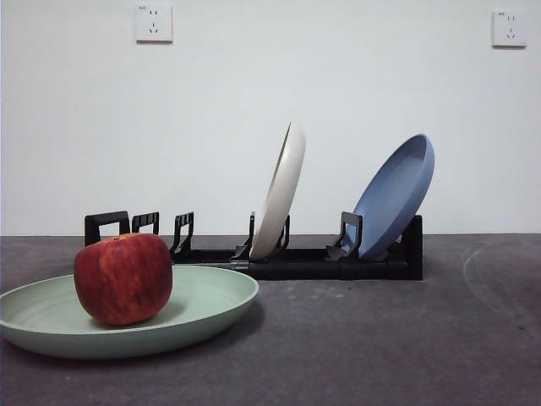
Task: Take the green plate from the plate rack,put the plate on the table,take the apple from the table,put the apple in the plate
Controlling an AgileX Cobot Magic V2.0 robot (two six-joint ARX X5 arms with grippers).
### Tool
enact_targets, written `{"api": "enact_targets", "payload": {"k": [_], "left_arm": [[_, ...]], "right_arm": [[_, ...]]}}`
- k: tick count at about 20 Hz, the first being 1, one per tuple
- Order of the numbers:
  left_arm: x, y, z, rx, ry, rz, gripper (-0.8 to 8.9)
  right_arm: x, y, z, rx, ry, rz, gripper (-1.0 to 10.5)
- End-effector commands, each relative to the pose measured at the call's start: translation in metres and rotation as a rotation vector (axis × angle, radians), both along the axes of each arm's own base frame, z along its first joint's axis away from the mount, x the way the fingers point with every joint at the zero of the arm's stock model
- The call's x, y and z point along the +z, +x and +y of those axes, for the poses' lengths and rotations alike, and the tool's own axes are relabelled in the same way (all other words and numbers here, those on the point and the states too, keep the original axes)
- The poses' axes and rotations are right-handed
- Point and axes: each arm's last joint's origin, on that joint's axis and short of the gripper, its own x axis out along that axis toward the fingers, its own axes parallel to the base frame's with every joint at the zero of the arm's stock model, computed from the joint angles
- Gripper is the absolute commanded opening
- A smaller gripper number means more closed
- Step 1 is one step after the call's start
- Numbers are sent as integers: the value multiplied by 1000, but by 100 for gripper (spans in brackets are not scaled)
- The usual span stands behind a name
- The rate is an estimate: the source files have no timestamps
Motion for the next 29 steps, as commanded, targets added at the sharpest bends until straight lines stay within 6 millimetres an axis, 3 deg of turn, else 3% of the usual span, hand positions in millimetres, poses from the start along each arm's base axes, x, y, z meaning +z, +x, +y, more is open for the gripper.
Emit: {"api": "enact_targets", "payload": {"k": [1,29], "left_arm": [[-1,0,0,3,15,-7,-3],[-10,5,0,2,15,108,-3]], "right_arm": [[-3,0,-1,-6,-24,17,1],[-2,2,1,-12,-20,-15,1]]}}
